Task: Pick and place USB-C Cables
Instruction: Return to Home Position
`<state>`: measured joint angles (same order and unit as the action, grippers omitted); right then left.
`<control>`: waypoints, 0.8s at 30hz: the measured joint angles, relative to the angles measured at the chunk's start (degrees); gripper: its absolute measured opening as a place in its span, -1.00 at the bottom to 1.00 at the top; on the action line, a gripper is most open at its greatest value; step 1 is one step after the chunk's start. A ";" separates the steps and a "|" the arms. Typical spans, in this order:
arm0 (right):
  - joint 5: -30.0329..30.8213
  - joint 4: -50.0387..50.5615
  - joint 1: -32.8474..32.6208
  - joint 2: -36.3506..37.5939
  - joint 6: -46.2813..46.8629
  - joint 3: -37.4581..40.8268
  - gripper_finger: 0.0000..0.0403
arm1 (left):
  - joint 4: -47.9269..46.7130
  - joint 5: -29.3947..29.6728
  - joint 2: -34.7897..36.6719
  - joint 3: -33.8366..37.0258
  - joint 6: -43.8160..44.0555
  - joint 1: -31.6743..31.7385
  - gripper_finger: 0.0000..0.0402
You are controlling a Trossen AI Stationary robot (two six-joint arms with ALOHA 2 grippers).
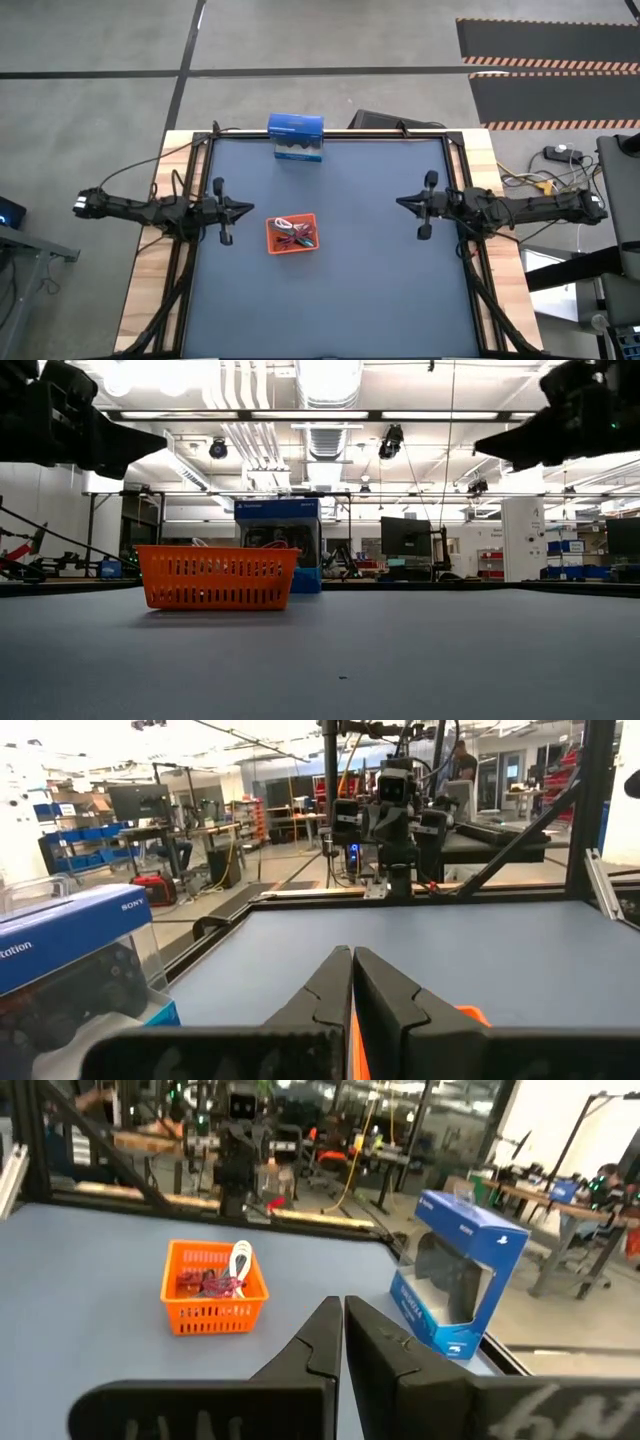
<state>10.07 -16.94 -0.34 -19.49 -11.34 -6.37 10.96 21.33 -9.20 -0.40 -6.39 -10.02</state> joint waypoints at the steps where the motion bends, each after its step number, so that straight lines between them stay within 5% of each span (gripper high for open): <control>1: 0.00 -0.02 0.00 1.63 -0.04 0.89 -0.96 | -0.02 0.01 -0.01 0.00 0.00 0.00 -1.00; 14: -0.73 3.56 -0.02 19.44 -1.24 5.63 -0.96 | 0.03 0.10 -2.37 0.04 -0.03 -0.02 -1.00; 24: -7.08 4.00 -0.02 18.92 -4.94 5.63 -0.96 | 0.03 0.11 -4.64 0.07 -0.05 -0.02 -1.00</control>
<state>2.98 -12.94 -0.36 -0.57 -16.28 -0.73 10.99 21.44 -13.84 -0.34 -6.44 -10.04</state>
